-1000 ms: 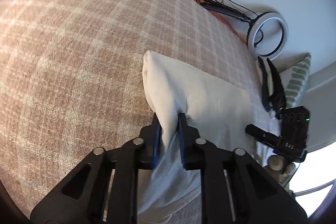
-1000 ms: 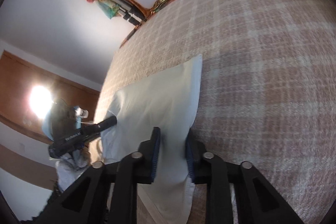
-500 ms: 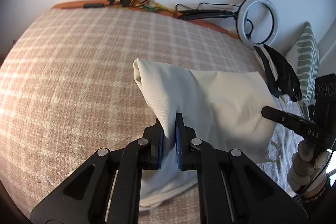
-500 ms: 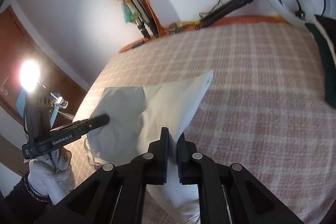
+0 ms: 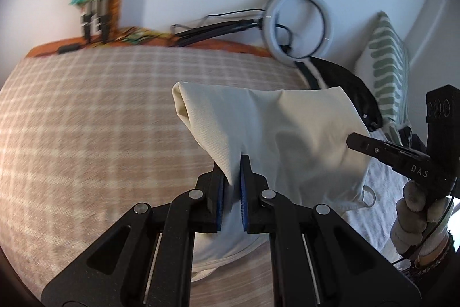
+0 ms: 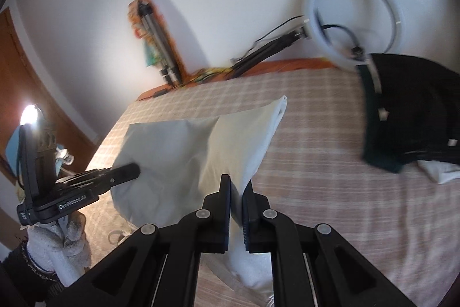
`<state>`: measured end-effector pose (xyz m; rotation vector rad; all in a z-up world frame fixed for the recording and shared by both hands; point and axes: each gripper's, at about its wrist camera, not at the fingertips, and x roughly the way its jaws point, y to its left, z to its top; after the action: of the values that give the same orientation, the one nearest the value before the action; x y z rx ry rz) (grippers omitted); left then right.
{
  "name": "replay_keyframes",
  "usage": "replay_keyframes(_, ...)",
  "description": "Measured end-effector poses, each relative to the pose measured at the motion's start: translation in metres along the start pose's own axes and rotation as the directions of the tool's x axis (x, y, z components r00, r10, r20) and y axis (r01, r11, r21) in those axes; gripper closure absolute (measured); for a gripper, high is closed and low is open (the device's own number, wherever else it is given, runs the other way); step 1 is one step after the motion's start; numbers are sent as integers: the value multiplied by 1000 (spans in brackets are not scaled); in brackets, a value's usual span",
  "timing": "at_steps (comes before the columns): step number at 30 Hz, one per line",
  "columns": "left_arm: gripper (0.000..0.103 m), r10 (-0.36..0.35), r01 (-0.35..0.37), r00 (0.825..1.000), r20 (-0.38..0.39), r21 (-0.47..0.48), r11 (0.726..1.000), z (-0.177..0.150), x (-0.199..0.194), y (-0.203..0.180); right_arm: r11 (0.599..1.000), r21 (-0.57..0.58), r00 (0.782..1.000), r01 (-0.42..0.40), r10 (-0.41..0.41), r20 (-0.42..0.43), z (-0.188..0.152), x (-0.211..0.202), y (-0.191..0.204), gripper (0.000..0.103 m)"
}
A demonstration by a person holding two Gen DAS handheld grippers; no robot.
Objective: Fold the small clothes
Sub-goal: 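Carry the folded tank top over to the dark garment pile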
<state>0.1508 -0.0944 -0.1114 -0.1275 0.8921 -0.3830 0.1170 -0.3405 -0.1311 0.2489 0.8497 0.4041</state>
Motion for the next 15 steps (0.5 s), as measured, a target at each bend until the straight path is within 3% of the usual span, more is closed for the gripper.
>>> replay_keyframes(7, 96, -63, 63, 998, 3, 61, 996, 20, 27, -61, 995, -11, 994, 99, -99, 40, 9, -39, -40, 99)
replay_keyframes(15, 96, -121, 116, 992, 22, 138, 983, 58, 63, -145, 978, 21, 972, 210, -211, 107, 35, -92, -105, 99)
